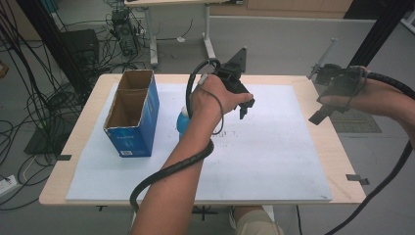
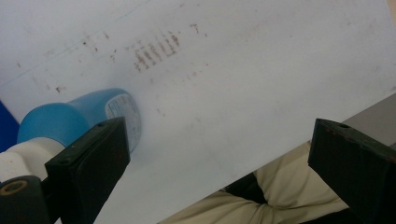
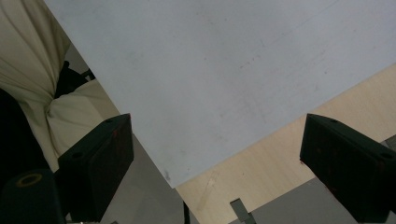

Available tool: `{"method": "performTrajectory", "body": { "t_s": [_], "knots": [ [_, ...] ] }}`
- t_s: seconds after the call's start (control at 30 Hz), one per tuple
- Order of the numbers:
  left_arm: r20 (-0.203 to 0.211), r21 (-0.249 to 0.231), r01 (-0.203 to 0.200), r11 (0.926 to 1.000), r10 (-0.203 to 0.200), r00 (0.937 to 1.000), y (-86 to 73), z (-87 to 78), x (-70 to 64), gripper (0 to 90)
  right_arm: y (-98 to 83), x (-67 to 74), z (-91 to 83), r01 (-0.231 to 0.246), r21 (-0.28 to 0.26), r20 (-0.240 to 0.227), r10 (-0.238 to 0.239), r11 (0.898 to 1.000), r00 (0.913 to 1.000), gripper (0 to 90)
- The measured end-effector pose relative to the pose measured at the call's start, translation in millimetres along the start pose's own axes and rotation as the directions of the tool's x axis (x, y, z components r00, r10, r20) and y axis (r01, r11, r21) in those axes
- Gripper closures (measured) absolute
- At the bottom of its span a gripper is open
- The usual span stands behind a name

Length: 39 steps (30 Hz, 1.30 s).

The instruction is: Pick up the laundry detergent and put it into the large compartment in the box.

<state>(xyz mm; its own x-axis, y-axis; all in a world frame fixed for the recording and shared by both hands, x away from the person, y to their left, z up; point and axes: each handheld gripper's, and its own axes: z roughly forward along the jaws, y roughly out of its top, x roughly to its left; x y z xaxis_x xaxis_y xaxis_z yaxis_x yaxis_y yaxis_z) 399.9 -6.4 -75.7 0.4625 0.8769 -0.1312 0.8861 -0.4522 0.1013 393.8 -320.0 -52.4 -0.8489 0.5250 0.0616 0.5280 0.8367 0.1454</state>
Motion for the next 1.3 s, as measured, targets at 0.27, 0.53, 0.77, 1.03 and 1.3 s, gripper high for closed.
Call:
{"method": "performTrajectory", "body": {
  "t_s": [0.27,0.53,0.77,1.03,1.3],
  "knots": [
    [-0.001,-0.008,-0.002,1.0,0.002,1.0,-1.6,-1.4,0.6,5.9,-0.9,1.1,-1.7,0.0,-0.005,0.005,0.0,1.0,1.0,9.8],
    [-0.006,-0.018,0.009,0.9998,-0.009,0.9999,-4.9,-5.3,3.9,5.9,0.2,1.9,-1.2,0.002,-0.005,0.009,-0.002,1.0,1.0,9.8],
    [-0.01,-0.027,0.021,0.9994,-0.021,0.9997,-8.6,-12.3,9.8,5.8,2.1,2.9,-1.3,0.006,-0.005,0.01,-0.005,1.0,0.9999,10.0],
    [-0.013,-0.047,0.051,0.9976,-0.051,0.9986,-17.2,-19.3,20.9,5.7,4.1,2.0,2.3,0.004,-0.002,0.002,-0.004,1.0,1.0,10.0],
    [-0.031,-0.055,0.071,0.996,-0.073,0.9969,-24.0,-27.6,30.7,5.7,7.0,2.9,3.8,0.01,-0.003,0.0,-0.01,1.0,1.0,10.1]
  ]
}}
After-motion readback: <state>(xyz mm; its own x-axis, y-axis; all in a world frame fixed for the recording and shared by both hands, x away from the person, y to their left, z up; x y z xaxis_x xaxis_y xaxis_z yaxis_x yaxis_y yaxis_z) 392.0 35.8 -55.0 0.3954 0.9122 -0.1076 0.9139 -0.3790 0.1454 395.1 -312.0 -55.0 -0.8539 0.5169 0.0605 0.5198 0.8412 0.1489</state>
